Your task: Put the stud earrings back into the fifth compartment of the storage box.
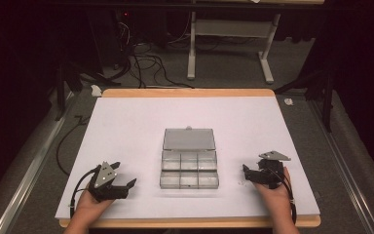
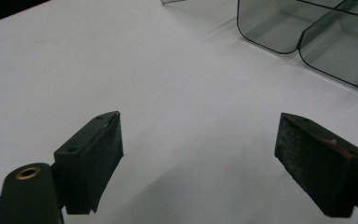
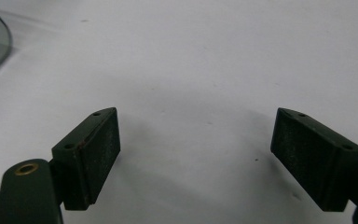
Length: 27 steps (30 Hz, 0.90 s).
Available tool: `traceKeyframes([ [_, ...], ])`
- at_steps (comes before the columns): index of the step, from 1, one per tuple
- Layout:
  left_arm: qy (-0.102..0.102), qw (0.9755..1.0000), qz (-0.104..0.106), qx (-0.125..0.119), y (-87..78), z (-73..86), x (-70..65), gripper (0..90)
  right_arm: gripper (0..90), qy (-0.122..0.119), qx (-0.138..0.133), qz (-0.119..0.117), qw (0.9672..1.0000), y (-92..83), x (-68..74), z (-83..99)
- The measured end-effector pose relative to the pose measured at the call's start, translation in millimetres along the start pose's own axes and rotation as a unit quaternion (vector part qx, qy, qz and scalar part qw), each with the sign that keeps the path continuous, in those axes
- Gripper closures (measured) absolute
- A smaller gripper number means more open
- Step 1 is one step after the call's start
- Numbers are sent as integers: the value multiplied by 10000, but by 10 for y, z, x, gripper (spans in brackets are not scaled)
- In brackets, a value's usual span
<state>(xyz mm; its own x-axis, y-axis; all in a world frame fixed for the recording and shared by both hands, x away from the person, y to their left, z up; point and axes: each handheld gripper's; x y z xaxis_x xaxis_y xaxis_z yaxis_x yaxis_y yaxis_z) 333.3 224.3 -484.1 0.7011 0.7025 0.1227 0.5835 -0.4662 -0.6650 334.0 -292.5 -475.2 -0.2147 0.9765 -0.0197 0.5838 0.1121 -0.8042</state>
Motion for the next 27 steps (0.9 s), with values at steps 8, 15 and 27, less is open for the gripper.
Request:
traceKeyframes([
  [8, 2, 10000, 23, -24, -6, 4, -2, 157, 211, -21, -155, -57, 9999, -66, 37, -8],
  [15, 24, 10000, 76, -24, -5, 4, 0, 156, 246, -85, -202, -175, 9996, -96, 94, -21],
  [27, 63, 9999, 83, 11, 1, -1, -6, 155, 299, -340, -203, -409, 9984, -138, 225, -19],
])
Point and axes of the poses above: each handheld gripper's, and its own axes: y roughly forward along the jaws, z roughly out of its underside, x roughly to its left, and after that the axes turned 9 degrees about x, right-handed
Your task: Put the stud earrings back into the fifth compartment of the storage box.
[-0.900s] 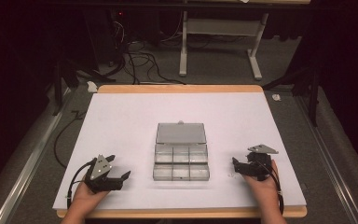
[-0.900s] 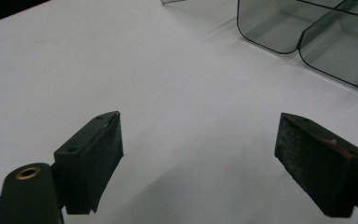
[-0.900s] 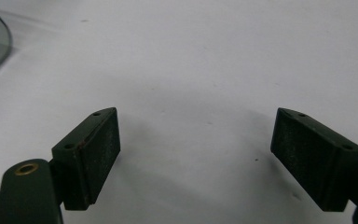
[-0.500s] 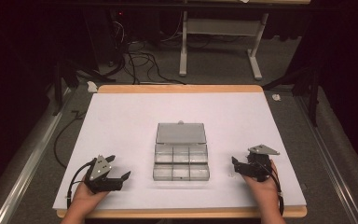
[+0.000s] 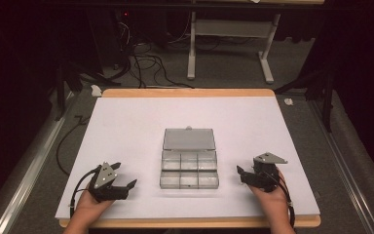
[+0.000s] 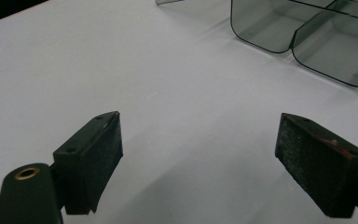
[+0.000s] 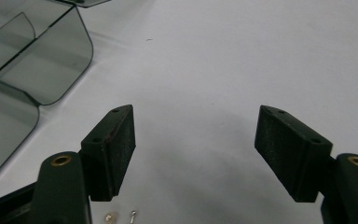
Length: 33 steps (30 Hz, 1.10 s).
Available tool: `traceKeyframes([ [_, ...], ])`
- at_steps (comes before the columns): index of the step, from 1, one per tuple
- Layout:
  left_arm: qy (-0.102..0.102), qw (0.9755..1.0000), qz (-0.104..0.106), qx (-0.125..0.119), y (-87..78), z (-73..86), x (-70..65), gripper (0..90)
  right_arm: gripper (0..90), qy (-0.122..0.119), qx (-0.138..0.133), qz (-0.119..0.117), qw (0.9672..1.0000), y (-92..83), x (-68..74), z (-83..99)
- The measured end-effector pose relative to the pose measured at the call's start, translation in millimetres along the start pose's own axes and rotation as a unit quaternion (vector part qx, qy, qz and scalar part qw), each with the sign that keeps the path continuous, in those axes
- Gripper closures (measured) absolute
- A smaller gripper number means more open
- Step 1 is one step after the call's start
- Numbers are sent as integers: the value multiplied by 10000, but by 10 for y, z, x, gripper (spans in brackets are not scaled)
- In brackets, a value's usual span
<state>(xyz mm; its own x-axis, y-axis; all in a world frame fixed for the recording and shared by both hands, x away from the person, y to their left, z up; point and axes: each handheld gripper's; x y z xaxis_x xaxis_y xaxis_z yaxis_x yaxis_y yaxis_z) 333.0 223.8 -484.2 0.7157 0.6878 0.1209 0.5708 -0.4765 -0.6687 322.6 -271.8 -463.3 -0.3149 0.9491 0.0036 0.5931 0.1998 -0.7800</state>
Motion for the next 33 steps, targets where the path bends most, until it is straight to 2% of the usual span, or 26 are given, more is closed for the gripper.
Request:
traceKeyframes([
  [3, 11, 10000, -5, 4, 1, -1, -1, 154, 308, -37, -27, -25, 10000, -6, 20, -3],
  [10, 30, 10000, 12, 19, 4, -2, -3, 154, 390, -191, 39, -111, 9997, -36, 93, -8],
  [16, 46, 10000, 31, 27, 3, -3, 0, 153, 442, -112, 190, -147, 9996, -75, 101, -15],
  [20, 51, 10000, 40, 27, 2, -3, 0, 153, 463, -142, 295, -131, 9994, -88, 96, -17],
  [29, 75, 10000, -14, 14, -2, 0, -10, 153, 475, -96, 436, -147, 9989, -127, 96, -4],
  [33, 33, 10000, 19, -17, -7, 4, -1, 152, 502, -76, 661, -189, 9976, -154, 107, 12],
])
Point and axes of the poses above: each handheld gripper's, and its own axes: y roughly forward along the jaws, z roughly out of its underside, x roughly to its left, and after that the axes turned 9 degrees about x, right-handed
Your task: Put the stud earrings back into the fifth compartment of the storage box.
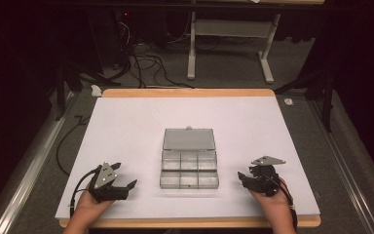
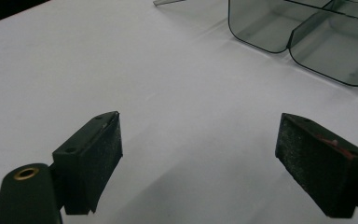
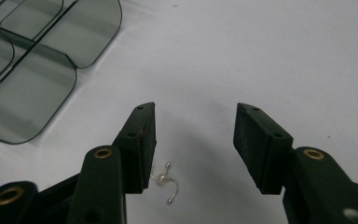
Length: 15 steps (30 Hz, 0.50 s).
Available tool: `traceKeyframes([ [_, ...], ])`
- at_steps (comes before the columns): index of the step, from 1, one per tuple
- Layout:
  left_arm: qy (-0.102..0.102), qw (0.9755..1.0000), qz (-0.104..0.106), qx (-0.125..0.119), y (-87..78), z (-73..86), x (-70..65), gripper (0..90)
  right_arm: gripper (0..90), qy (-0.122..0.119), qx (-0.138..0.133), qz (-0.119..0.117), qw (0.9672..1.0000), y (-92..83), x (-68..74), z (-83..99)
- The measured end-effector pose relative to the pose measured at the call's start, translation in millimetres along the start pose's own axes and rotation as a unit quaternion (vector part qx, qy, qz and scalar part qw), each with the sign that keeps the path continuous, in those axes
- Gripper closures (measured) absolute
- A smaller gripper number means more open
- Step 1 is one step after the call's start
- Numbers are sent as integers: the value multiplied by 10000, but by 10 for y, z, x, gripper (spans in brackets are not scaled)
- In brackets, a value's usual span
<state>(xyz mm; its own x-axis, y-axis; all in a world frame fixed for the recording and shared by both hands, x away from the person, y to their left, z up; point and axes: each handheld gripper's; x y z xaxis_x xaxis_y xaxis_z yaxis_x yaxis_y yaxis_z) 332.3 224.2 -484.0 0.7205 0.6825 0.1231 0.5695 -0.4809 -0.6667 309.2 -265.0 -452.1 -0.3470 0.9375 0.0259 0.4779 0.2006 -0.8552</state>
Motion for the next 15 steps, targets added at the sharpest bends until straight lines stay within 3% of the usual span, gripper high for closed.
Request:
traceKeyframes([
  [15, 8, 10000, 45, -16, -3, 2, 2, 151, 555, 9, 712, -124, 9974, -38, -38, -19],
])
Point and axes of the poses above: each handheld gripper's, and its own axes: y roughly forward along the jaws, z roughly out of its underside, x roughly to its left, and after that the axes turned 9 degrees about x, right-handed
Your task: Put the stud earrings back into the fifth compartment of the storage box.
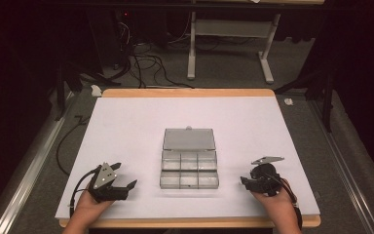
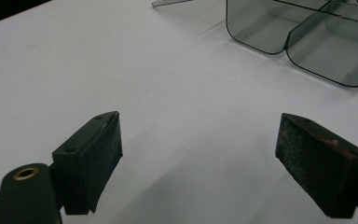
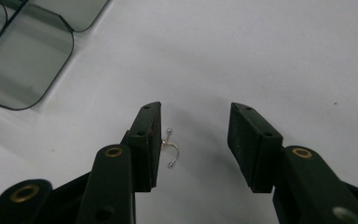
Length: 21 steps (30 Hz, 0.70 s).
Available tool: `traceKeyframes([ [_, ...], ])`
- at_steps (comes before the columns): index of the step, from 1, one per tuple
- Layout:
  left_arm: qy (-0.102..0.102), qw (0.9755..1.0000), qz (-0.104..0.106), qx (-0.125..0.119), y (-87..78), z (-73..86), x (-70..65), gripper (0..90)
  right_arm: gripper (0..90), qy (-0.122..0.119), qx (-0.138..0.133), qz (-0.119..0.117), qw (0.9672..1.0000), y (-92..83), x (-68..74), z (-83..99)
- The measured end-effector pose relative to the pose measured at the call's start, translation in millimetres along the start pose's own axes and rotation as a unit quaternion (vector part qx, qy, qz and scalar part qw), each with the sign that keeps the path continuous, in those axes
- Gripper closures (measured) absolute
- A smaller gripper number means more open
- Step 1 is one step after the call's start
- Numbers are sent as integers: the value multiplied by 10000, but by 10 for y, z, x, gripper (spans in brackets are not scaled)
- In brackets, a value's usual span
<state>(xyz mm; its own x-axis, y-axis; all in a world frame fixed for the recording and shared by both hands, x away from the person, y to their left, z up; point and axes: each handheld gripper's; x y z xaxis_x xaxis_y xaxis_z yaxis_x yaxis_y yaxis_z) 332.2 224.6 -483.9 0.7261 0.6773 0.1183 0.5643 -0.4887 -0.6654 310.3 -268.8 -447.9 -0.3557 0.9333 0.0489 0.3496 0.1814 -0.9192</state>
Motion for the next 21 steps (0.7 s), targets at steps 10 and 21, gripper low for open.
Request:
traceKeyframes([
  [10, 2, 10000, 6, -7, 0, 1, 0, 151, 583, -99, 368, -49, 9993, -41, 2, -20],
  [21, -1, 10000, 24, 0, -1, 0, 5, 151, 582, -271, 774, -7, 9966, -67, 57, -70],
])
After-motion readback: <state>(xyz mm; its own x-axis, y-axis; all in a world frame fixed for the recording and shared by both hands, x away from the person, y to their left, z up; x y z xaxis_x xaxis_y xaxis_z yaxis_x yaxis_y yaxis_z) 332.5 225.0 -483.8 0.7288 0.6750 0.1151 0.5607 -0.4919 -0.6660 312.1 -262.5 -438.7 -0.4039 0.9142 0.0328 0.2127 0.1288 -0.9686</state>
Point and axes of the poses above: each handheld gripper's, and its own axes: y roughly forward along the jaws, z roughly out of its underside, x roughly to its left, and after that the axes turned 9 degrees about x, right-handed
